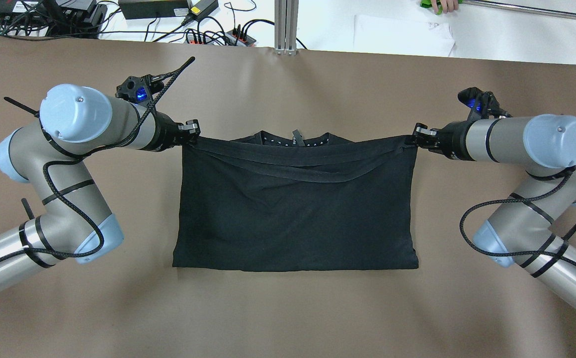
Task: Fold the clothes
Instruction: 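Lay the hem down at the collar and open both grippers, then move the right gripper to the folded shirt's corner nearest it while the left withdraws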
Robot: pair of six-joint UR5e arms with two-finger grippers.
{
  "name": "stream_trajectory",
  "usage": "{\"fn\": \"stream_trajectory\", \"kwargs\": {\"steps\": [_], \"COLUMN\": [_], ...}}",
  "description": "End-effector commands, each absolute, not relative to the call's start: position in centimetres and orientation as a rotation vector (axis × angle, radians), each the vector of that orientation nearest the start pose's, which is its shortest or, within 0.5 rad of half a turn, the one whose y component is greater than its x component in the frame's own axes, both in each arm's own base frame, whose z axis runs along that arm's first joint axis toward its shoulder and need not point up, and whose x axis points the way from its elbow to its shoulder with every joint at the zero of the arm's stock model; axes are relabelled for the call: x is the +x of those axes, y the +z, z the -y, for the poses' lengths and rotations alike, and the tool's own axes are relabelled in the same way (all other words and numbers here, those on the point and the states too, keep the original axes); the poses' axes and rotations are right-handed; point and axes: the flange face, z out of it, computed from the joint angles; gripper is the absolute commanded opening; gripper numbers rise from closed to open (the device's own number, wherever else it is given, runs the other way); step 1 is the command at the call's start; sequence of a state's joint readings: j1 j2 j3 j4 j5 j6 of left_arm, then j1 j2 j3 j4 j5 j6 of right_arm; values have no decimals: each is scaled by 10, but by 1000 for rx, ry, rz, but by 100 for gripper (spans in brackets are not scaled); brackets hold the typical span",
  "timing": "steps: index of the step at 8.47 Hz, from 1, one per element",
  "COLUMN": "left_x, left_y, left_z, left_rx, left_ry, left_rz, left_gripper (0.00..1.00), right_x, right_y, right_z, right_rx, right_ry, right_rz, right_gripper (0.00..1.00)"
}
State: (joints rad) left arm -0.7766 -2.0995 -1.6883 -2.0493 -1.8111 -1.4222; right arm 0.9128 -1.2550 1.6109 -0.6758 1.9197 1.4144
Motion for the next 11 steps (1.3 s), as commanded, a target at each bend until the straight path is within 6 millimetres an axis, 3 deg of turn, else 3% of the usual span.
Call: {"fn": "stream_trajectory", "kwargs": {"steps": [1, 2, 3, 4, 9, 11], "left_x": [392, 391, 391, 392, 379, 372], "left_y": [236, 235, 236, 236, 202, 186], "left_z": [538, 538, 539, 539, 554, 544], "left_rx": [315, 318, 327, 339, 457, 478], "left_ry": [-422, -425, -427, -416, -401, -388], "left_rz": [-1121, -1123, -1117, -1112, -1109, -1140], "left_gripper": [0, 0, 28, 99, 100, 100], "right_x": [-301, -301, -302, -302, -306, -301], "right_y": [361, 361, 363, 365, 372, 404], "right_z": [551, 551, 551, 552, 540, 509], "right_rx": [375, 374, 376, 374, 284, 152], "right_ry": [429, 430, 426, 429, 387, 327], "right_rz": [1234, 1232, 1227, 1224, 1232, 1227], "right_gripper": [3, 40, 82, 93, 94, 94]}}
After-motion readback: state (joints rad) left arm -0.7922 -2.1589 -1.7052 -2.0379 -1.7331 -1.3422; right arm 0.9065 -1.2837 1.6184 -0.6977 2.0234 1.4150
